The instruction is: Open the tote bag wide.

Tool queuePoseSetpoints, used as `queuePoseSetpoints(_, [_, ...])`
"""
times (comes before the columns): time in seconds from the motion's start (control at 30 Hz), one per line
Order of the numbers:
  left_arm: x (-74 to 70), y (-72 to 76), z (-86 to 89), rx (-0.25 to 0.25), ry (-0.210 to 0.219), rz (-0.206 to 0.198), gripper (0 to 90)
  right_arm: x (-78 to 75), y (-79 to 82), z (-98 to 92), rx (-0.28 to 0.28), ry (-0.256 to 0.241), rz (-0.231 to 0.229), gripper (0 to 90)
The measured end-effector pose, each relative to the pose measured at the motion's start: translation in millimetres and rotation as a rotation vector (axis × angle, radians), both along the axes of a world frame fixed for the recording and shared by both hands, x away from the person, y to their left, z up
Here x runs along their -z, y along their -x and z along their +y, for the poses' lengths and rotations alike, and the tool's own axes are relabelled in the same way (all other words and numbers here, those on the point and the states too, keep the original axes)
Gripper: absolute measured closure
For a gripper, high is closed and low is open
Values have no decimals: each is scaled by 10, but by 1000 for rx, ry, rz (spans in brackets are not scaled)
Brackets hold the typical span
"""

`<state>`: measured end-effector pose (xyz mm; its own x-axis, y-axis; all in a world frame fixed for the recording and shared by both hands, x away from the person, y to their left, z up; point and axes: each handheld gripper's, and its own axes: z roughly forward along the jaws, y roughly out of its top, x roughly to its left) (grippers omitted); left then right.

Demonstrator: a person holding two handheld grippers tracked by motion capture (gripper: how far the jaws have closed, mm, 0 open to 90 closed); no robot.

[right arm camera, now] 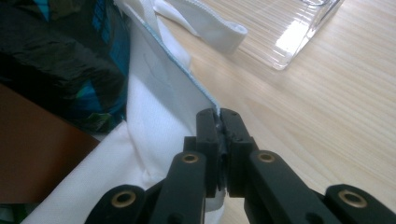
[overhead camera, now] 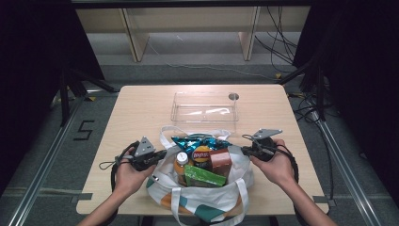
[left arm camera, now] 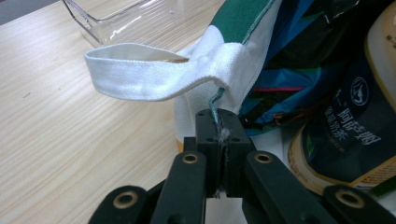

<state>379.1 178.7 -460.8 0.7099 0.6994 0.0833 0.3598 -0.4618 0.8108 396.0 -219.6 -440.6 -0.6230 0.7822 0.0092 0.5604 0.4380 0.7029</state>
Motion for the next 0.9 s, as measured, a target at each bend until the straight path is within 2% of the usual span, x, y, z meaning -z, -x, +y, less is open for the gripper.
queuePoseSetpoints(0.07, [0, 14, -10, -17, 12, 5, 879, -5, -1, -5, -8, 6, 24, 879])
queuePoseSetpoints(0.13, [-10, 11, -2, -10, 1, -7, 877, 3, 0, 3, -3, -7, 24, 878])
queuePoseSetpoints(0.17, [-15, 15, -1, -9, 10, -1, 874, -13, 1, -12, -11, 13, 37, 868])
queuePoseSetpoints(0.2, [-26, 21, 9, -11, 7, -5, 868, -11, -3, -23, -18, 16, 34, 853])
queuePoseSetpoints(0.23, [-40, 34, 28, -23, 30, -2, 856, 25, -8, -11, -1, -16, -3, 833])
queuePoseSetpoints(0.27, [-40, 34, 28, -23, 30, -2, 832, 25, -8, -11, -1, -16, -3, 833])
queuePoseSetpoints(0.3, [-52, 42, 46, -31, 54, -14, 802, -13, -1, -53, -8, -14, 31, 784])
queuePoseSetpoints(0.33, [-52, 42, 46, -31, 54, -14, 785, -13, -1, -53, -8, -14, 31, 784])
queuePoseSetpoints(0.37, [-65, 68, 54, -52, 97, -21, 760, -36, 8, -81, -10, -35, 24, 740])
queuePoseSetpoints(0.47, [-111, 99, 64, -49, 131, -39, 660, -100, 33, -106, -2, -74, -9, 680])
queuePoseSetpoints(0.5, [-111, 99, 64, -49, 131, -39, 622, -100, 33, -106, -2, -74, -9, 680])
queuePoseSetpoints(0.53, [-153, 123, 76, -66, 151, -53, 576, -161, 47, -128, 2, -97, -31, 634])
queuePoseSetpoints(0.57, [-153, 123, 76, -66, 151, -53, 532, -203, 62, -141, 10, -105, -25, 614])
queuePoseSetpoints(0.6, [-196, 149, 96, -81, 191, -57, 497, -227, 66, -147, 18, -128, -43, 595])
queuePoseSetpoints(0.63, [-196, 149, 96, -81, 191, -57, 467, -227, 66, -147, 18, -128, -43, 595])
queuePoseSetpoints(0.67, [-233, 182, 111, -91, 223, -71, 436, -286, 84, -170, 26, -156, -68, 563])
queuePoseSetpoints(0.7, [-233, 182, 111, -91, 223, -71, 404, -286, 84, -170, 26, -156, -68, 563])
queuePoseSetpoints(0.73, [-250, 219, 120, -93, 246, -83, 379, -347, 83, -210, 1, -182, -88, 539])
queuePoseSetpoints(0.8, [-253, 258, 115, -86, 264, -96, 342, -414, 118, -222, 0, -190, -90, 526])
queuePoseSetpoints(0.83, [-252, 279, 111, -85, 270, -103, 337, -440, 114, -222, -2, -207, -117, 520])
queuePoseSetpoints(0.87, [-256, 299, 113, -88, 267, -113, 330, -461, 134, -211, 4, -231, -108, 514])
queuePoseSetpoints(0.9, [-256, 299, 113, -88, 267, -113, 327, -461, 134, -211, 4, -231, -108, 514])
